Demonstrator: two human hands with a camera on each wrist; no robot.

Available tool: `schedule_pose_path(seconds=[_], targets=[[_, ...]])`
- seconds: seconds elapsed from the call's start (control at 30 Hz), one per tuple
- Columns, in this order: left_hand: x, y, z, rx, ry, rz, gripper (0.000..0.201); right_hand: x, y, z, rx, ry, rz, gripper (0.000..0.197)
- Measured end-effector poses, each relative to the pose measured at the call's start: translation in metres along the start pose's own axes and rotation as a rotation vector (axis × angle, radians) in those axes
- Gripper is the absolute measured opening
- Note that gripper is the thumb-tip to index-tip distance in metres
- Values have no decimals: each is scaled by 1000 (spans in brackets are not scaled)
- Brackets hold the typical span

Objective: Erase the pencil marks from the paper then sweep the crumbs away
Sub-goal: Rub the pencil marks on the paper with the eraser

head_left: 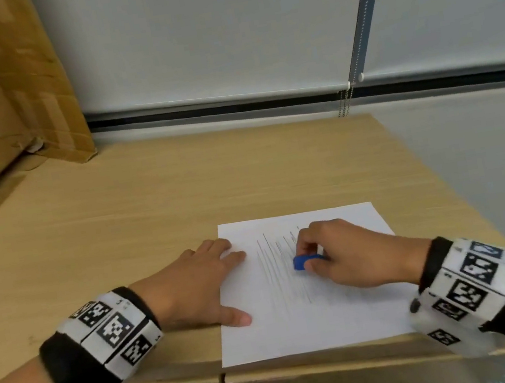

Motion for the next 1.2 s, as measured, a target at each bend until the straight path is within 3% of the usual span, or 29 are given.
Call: schedule_pose_path(seconds=[0.17,0.4,0.67,0.87,1.03,1.2], targets=[[2,0,-4,-110,-38,-10,112,31,-9,18,16,6,-27,14],[5,-1,-8,-79,-67,-1,116,62,-28,30,-71,-28,-147,16],[8,-2,-7,-12,-35,18,114,60,-38,39,-274,-193,-261,17],[7,-3,-4,41,-57,13,117,78,-32,32,-288,-161,-208,20],[7,-4,-3,34,-58,10,117,64,-37,42,-197,-328,-281,23],[7,-4,-3,54,-60,6,117,80,-33,35,-191,-226,-239,27]])
Point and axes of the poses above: each hand's wrist, its own x-axis towards the middle knuckle, its own z-axis out of the palm, y = z × x, the point moved 7 cm from there along x, towards the middle knuckle, and after that the axes turned 8 degrees about y, right-handed, at the moved point
